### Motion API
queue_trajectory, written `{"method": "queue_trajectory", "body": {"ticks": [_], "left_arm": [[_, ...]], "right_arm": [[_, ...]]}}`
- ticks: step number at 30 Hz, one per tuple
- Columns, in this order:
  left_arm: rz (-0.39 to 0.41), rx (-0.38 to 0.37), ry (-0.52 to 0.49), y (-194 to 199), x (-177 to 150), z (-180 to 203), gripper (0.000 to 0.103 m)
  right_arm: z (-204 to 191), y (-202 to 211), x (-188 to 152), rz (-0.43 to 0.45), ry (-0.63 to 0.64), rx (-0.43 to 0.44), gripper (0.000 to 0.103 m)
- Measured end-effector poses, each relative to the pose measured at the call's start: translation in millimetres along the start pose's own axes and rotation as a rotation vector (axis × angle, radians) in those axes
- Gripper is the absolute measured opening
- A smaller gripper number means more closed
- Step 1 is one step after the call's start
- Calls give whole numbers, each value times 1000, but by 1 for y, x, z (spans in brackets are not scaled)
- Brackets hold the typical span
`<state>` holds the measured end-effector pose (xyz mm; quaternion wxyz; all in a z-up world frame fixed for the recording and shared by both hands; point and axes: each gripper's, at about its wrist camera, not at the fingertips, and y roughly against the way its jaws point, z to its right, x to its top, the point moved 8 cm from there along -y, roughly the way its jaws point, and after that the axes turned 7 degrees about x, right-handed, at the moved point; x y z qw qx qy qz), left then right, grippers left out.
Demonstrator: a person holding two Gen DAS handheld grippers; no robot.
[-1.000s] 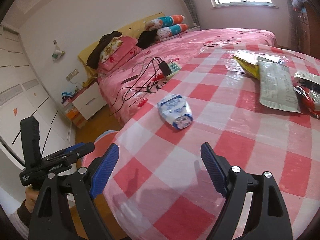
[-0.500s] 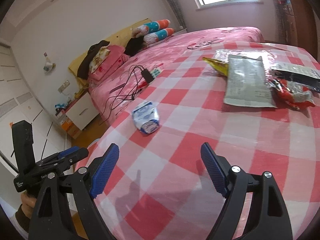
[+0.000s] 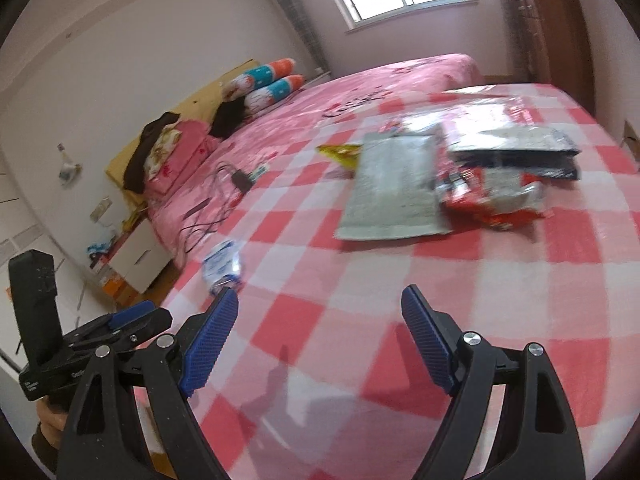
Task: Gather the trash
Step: 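Move both tools back over the table toward the remaining packets, then grasp the grey paper sachet with the left tool while the right tool grasps the white printed packet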
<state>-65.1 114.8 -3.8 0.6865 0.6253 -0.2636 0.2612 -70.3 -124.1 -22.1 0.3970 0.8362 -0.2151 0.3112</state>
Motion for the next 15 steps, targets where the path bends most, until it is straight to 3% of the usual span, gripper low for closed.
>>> {"method": "queue_trajectory", "body": {"ticks": [9, 15], "left_arm": [[-33, -89, -71, -34, 29, 73, 80], [-52, -125, -101, -67, 60, 119, 80]], "right_arm": [[72, 29, 37, -14, 4, -139, 83], [120, 33, 79, -23, 35, -215, 83]]}}
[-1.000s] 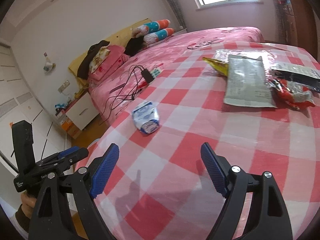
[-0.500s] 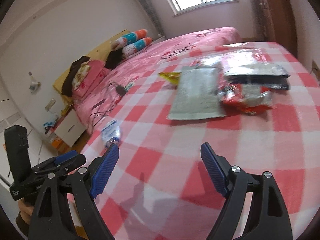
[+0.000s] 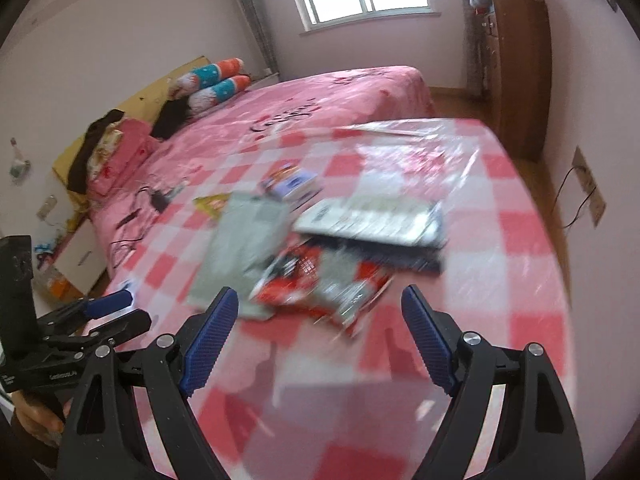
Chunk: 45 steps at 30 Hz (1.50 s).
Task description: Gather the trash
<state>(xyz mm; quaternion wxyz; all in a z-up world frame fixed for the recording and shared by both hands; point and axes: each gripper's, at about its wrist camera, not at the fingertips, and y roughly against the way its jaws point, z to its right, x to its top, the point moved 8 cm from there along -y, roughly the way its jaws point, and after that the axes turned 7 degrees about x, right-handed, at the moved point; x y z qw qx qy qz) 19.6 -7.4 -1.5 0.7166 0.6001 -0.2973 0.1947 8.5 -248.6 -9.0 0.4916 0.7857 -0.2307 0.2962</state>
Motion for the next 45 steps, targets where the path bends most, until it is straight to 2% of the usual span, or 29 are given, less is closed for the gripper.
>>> {"method": "queue_trajectory", "body": {"ticks": [4, 7, 10, 12, 17, 23, 27, 29, 32, 33, 38, 41, 44, 45], "left_arm": [[-9, 1, -24, -26, 20, 21, 80], [-18, 9, -43, -46, 34, 36, 80], [-33, 42, -61, -63, 42, 42, 80], [-41, 54, -66, -72, 45, 44, 80], [-57, 98, -57, -90, 50, 39, 80], [-60, 110, -45, -100, 46, 36, 80], [-44, 112, -46, -100, 45, 37, 74], [-44, 126, -50, -99, 43, 35, 65], [-44, 108, -43, -96, 37, 31, 63], [-46, 104, -46, -95, 37, 31, 62], [-57, 76, -52, -79, 19, 25, 60], [-61, 64, -52, -68, 7, 20, 60], [-65, 42, -38, -55, -7, 12, 60], [-67, 30, -30, -51, -10, 9, 59]], "right_arm": [[26, -16, 28, -7, 9, -14, 83], [39, -27, 46, -8, -11, 10, 83], [51, -42, 65, -8, 4, -9, 83], [58, -58, 75, -27, 21, -27, 83], [66, -94, 82, -95, 31, -13, 83], [69, -124, 65, -200, 41, 18, 83], [62, -118, 55, -217, 43, 59, 80], [55, -113, 47, -239, 60, 74, 80], [42, -104, 34, -271, 68, 114, 77], [36, -101, 28, -283, 66, 142, 72], [10, -89, 1, -329, 95, 202, 72], [-13, -79, -22, -354, 191, 181, 73], [-34, -70, -39, -391, 153, 299, 73], [-40, -67, -43, -394, 156, 309, 73]]}}
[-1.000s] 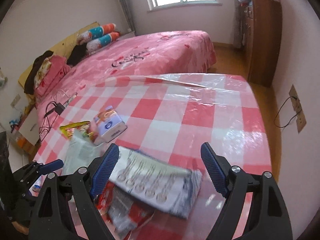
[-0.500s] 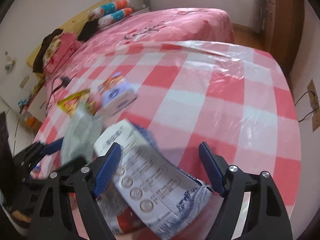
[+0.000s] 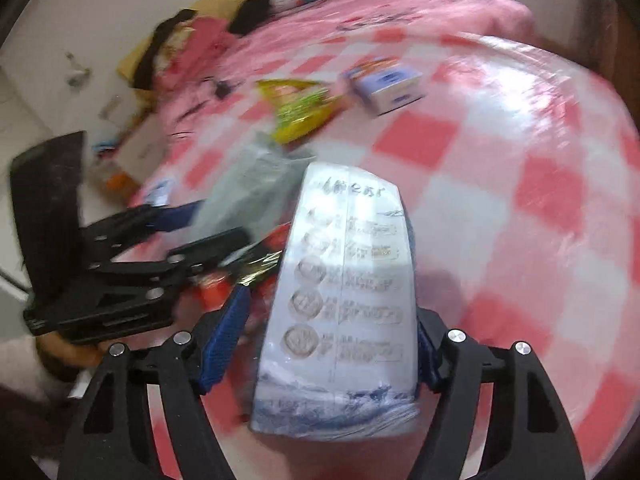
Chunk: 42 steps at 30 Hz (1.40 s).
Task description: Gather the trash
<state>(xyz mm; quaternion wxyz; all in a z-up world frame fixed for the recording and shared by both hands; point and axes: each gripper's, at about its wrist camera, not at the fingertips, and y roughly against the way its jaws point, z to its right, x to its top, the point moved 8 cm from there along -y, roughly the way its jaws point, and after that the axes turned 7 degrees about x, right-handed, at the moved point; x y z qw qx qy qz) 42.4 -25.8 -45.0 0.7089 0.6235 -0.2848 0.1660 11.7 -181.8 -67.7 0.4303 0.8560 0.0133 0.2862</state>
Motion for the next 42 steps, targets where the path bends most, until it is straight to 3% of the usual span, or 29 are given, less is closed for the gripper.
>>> {"method": "queue_trajectory", "body": {"ticks": [5, 11, 14, 16, 21, 25, 29, 33, 38, 42], "left_arm": [[11, -41, 50, 20, -15, -17, 59], [66, -54, 99, 43, -18, -41, 59], [84, -62, 107, 48, -17, -49, 59], [91, -67, 113, 51, -17, -54, 59], [109, -66, 133, 56, -17, -68, 59], [124, -66, 152, 59, -13, -77, 59], [132, -64, 161, 61, -10, -84, 59], [136, -64, 163, 61, -8, -87, 59], [132, -67, 165, 59, -9, -90, 59], [128, -65, 173, 57, -10, -95, 59]], "right_arm": [[-23, 14, -4, 24, 19, -33, 73], [-23, 42, -1, 82, 9, -174, 78], [-17, 58, 19, 157, -17, -205, 81], [-13, 65, 32, 201, -18, -215, 90], [7, 51, 89, 246, -8, -242, 90], [32, 18, 130, 207, 24, -292, 90], [50, -27, 158, 102, 62, -313, 90], [63, -62, 172, 11, 47, -267, 90], [70, -81, 177, -28, 61, -280, 89], [67, -85, 176, -44, 77, -283, 72]]}}
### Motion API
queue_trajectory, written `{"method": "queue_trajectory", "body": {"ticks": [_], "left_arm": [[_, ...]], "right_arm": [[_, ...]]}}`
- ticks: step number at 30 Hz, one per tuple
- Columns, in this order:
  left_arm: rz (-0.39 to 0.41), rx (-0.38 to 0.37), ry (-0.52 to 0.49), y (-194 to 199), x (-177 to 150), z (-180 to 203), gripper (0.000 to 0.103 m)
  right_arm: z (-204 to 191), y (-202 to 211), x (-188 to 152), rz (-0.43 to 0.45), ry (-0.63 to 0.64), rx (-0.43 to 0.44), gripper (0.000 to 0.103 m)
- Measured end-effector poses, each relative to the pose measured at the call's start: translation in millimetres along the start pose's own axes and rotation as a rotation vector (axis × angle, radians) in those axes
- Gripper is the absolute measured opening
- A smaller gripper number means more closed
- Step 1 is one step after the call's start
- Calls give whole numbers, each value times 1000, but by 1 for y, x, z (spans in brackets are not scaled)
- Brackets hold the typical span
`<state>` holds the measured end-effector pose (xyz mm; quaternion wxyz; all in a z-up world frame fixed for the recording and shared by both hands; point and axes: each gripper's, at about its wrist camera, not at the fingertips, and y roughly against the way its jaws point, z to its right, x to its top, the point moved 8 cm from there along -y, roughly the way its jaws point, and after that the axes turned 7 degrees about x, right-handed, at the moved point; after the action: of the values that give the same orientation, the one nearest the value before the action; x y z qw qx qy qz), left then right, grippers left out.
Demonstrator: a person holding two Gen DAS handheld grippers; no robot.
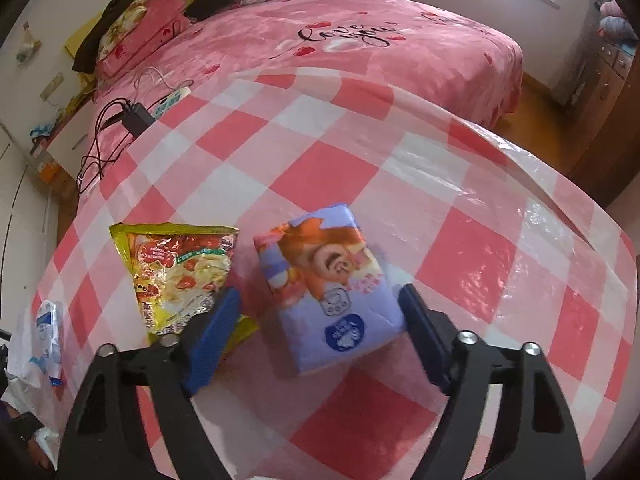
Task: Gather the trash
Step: 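Grasp the blue cartoon tissue pack with the right tool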
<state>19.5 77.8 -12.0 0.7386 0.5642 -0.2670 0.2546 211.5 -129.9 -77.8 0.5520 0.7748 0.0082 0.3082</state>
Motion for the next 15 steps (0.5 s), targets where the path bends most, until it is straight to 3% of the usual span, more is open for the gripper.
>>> {"method": "queue_trajectory", "body": {"ticks": [1, 2, 15], "left_arm": [[2, 0, 1, 1, 0, -1, 59], [3, 1, 1, 2, 0, 0, 59], [1, -13, 3, 21, -10, 5, 59]], "right_arm": [[0, 0, -1, -6, 7, -7, 61], [-1, -1, -2, -10, 10, -11, 58], [-42, 35, -39, 21, 10, 24, 56]]}}
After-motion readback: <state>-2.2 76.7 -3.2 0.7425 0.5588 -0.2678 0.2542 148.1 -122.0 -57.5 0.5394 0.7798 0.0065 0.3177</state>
